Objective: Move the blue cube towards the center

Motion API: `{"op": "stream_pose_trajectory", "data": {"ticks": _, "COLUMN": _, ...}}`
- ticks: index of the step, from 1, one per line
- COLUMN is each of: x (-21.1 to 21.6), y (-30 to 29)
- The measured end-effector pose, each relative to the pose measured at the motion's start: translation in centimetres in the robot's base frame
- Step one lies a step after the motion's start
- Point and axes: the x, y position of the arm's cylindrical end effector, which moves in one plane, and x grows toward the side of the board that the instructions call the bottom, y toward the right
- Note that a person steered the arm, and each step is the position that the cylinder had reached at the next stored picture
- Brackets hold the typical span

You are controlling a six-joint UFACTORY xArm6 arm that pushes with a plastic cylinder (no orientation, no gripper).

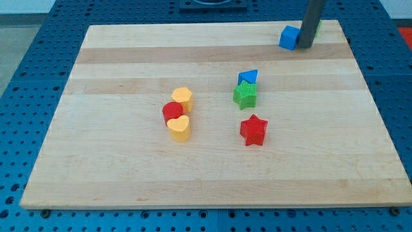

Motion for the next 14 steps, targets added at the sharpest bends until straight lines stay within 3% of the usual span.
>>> {"op": "stream_pose_trajectory", "data": {"ticks": 5, "x": -0.8, "y": 0.3}}
{"op": "stream_pose_trajectory", "data": {"ticks": 8, "x": -0.9, "y": -4.1}}
{"op": "stream_pose_trajectory", "data": {"ticks": 14, "x": -5.6, "y": -4.9}}
